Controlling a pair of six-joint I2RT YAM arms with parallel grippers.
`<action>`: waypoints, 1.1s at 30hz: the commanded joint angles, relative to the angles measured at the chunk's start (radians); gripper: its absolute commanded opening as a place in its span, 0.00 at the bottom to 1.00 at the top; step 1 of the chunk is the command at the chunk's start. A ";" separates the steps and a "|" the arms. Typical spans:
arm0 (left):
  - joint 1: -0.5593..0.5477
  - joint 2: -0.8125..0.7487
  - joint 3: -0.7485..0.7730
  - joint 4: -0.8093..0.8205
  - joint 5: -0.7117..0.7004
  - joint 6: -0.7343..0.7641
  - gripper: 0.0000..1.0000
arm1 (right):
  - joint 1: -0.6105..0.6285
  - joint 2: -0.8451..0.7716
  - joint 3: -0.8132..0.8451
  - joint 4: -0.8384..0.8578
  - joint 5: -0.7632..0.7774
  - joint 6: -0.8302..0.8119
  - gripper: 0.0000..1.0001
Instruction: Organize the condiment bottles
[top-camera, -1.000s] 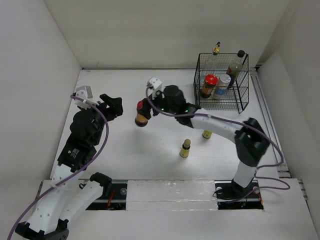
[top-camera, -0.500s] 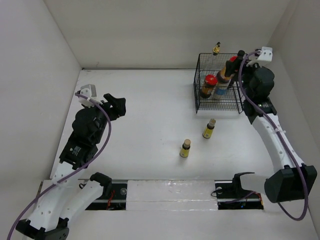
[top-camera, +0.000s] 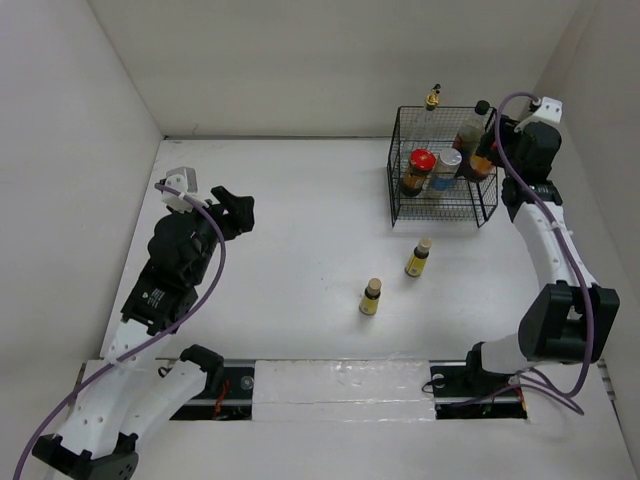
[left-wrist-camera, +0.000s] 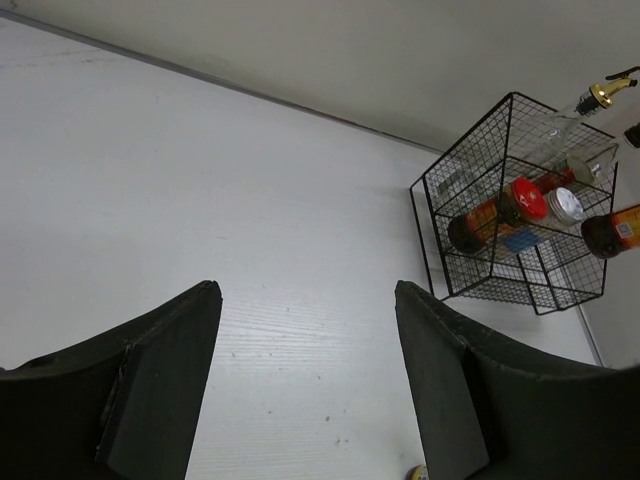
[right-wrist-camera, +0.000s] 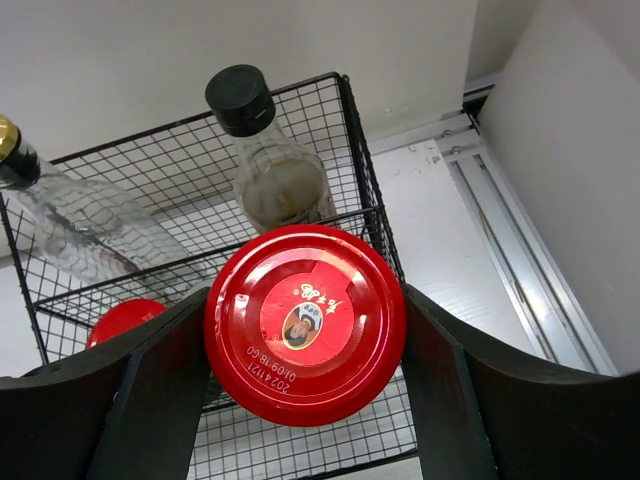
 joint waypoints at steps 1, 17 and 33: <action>-0.002 0.004 0.009 0.048 0.014 0.014 0.66 | -0.011 -0.023 0.133 0.200 -0.001 0.014 0.41; -0.002 0.014 0.009 0.048 0.014 0.024 0.66 | -0.011 0.164 0.181 0.313 0.036 -0.055 0.41; -0.002 0.014 0.009 0.057 0.032 0.033 0.66 | 0.049 0.261 0.049 0.324 0.096 -0.043 0.61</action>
